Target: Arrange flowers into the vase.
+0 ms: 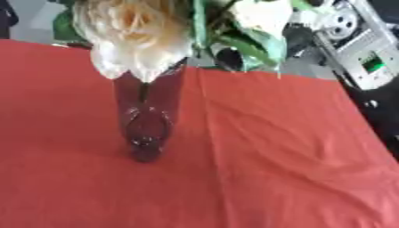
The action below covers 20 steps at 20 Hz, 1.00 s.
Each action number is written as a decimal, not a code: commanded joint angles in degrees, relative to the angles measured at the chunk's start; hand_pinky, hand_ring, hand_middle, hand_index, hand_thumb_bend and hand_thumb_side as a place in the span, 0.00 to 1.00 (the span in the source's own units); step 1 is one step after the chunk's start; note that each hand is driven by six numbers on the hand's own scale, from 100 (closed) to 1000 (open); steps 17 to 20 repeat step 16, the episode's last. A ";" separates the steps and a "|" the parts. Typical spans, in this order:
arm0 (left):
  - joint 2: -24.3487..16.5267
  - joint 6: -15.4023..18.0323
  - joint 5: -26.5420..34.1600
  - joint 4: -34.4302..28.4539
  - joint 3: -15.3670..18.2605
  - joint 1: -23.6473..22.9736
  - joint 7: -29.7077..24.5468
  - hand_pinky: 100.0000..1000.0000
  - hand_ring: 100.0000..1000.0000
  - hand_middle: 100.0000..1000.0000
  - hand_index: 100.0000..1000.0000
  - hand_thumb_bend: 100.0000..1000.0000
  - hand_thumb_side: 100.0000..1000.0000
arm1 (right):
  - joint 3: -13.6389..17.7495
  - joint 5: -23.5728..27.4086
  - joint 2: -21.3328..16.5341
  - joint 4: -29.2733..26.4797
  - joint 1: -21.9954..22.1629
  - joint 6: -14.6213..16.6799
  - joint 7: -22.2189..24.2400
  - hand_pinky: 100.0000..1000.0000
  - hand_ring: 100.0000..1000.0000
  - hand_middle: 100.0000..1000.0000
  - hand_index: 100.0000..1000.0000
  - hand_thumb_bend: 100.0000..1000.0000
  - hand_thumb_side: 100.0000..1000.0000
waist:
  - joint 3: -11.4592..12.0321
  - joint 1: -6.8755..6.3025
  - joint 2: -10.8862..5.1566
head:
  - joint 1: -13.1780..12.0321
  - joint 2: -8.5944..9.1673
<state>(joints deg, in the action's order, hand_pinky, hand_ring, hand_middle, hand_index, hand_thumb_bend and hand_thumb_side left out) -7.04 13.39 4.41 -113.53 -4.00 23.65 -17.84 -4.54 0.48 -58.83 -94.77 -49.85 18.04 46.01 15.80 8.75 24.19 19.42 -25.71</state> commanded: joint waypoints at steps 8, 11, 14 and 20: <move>-0.23 0.45 0.32 -1.06 0.51 -0.28 -0.07 0.49 0.58 0.81 0.75 0.00 0.97 | 1.55 2.15 -2.78 0.45 -0.16 0.70 -0.11 0.93 1.00 0.87 1.00 0.37 1.00 | -0.79 -1.44 -2.14 | 0.42 -1.06; -0.20 0.58 0.36 -1.06 0.64 -0.44 0.14 0.49 0.58 0.81 0.75 0.00 0.97 | 1.62 2.56 -2.83 1.40 -0.02 1.13 0.22 0.94 1.00 0.87 1.00 0.35 1.00 | -1.03 -1.93 -2.42 | 0.51 -1.40; -0.16 0.74 0.43 -1.06 0.81 -0.55 0.42 0.49 0.58 0.81 0.75 0.00 0.97 | 2.14 3.13 -3.40 2.06 1.27 1.50 0.26 0.94 1.00 0.87 1.00 0.35 1.00 | -1.21 -2.49 -2.71 | 0.31 -1.76; -0.11 0.80 0.44 -1.06 0.88 -0.64 0.56 0.49 0.58 0.81 0.75 0.00 0.97 | 2.58 3.57 -3.73 2.39 2.12 1.62 0.13 0.94 1.00 0.87 1.00 0.35 1.00 | -1.36 -2.85 -2.90 | 0.16 -1.93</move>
